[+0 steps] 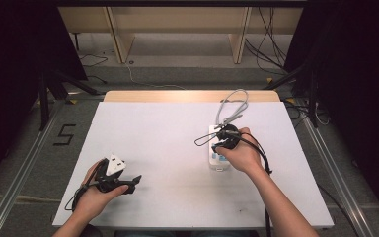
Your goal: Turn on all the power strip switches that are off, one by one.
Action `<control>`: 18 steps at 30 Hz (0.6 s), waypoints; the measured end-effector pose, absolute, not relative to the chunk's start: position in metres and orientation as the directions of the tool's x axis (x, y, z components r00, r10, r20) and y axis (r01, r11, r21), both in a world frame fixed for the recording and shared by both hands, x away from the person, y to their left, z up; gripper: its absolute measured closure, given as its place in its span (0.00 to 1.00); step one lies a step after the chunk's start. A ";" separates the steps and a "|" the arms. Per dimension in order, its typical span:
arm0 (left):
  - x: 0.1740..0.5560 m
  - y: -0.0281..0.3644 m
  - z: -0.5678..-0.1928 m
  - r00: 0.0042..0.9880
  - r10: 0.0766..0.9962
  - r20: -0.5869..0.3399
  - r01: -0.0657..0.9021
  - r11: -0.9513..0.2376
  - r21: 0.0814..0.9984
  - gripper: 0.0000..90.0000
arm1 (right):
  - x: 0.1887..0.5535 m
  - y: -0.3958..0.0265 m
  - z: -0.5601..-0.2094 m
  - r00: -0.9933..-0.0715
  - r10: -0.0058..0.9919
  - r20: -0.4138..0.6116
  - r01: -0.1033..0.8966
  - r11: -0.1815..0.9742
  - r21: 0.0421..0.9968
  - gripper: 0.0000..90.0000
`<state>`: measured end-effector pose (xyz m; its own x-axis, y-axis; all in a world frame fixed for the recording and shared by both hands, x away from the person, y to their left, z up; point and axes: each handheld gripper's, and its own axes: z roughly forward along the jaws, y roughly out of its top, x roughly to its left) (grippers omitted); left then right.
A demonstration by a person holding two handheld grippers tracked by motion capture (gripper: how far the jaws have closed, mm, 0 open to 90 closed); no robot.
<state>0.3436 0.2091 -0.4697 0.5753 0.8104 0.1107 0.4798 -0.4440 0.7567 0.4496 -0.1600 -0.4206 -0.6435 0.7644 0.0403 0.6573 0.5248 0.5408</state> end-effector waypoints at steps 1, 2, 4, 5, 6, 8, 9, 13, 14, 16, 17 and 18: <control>0.344 0.209 -0.469 0.577 0.809 0.112 0.480 -0.447 0.755 0.22 | 0.449 -0.161 -0.420 -0.644 0.764 0.040 0.655 0.523 0.546 0.87; 0.344 0.209 -0.470 0.576 0.810 0.111 0.480 -0.444 0.756 0.22 | 0.448 -0.162 -0.420 -0.644 0.764 0.043 0.652 0.519 0.552 0.87; 0.344 0.209 -0.469 0.577 0.809 0.113 0.480 -0.447 0.755 0.22 | 0.447 -0.163 -0.420 -0.643 0.764 0.055 0.655 0.511 0.556 0.85; 0.344 0.209 -0.470 0.575 0.810 0.110 0.480 -0.444 0.757 0.22 | 0.446 -0.165 -0.421 -0.641 0.765 0.058 0.658 0.509 0.555 0.85; 0.343 0.209 -0.470 0.576 0.810 0.110 0.480 -0.444 0.757 0.22 | 0.445 -0.166 -0.421 -0.642 0.764 0.061 0.655 0.506 0.560 0.85; 0.344 0.209 -0.469 0.577 0.809 0.112 0.480 -0.447 0.755 0.22 | 0.443 -0.169 -0.421 -0.633 0.771 0.069 0.660 0.491 0.569 0.84; 0.344 0.209 -0.470 0.575 0.810 0.110 0.480 -0.444 0.757 0.22 | 0.442 -0.170 -0.421 -0.634 0.771 0.068 0.655 0.488 0.577 0.83; 0.343 0.209 -0.470 0.578 0.809 0.110 0.481 -0.447 0.755 0.22 | 0.440 -0.175 -0.419 -0.627 0.775 0.077 0.656 0.473 0.588 0.81; 0.343 0.209 -0.469 0.577 0.809 0.112 0.480 -0.448 0.754 0.22 | 0.439 -0.176 -0.418 -0.628 0.774 0.082 0.656 0.470 0.590 0.80; 0.343 0.209 -0.469 0.577 0.809 0.112 0.481 -0.447 0.754 0.22 | 0.437 -0.178 -0.417 -0.626 0.775 0.087 0.657 0.464 0.595 0.79; 0.343 0.209 -0.469 0.577 0.809 0.112 0.481 -0.447 0.754 0.22 | 0.436 -0.179 -0.418 -0.627 0.774 0.089 0.656 0.463 0.596 0.78; 0.343 0.209 -0.470 0.576 0.810 0.112 0.481 -0.447 0.754 0.22 | 0.435 -0.180 -0.418 -0.627 0.774 0.090 0.656 0.461 0.597 0.78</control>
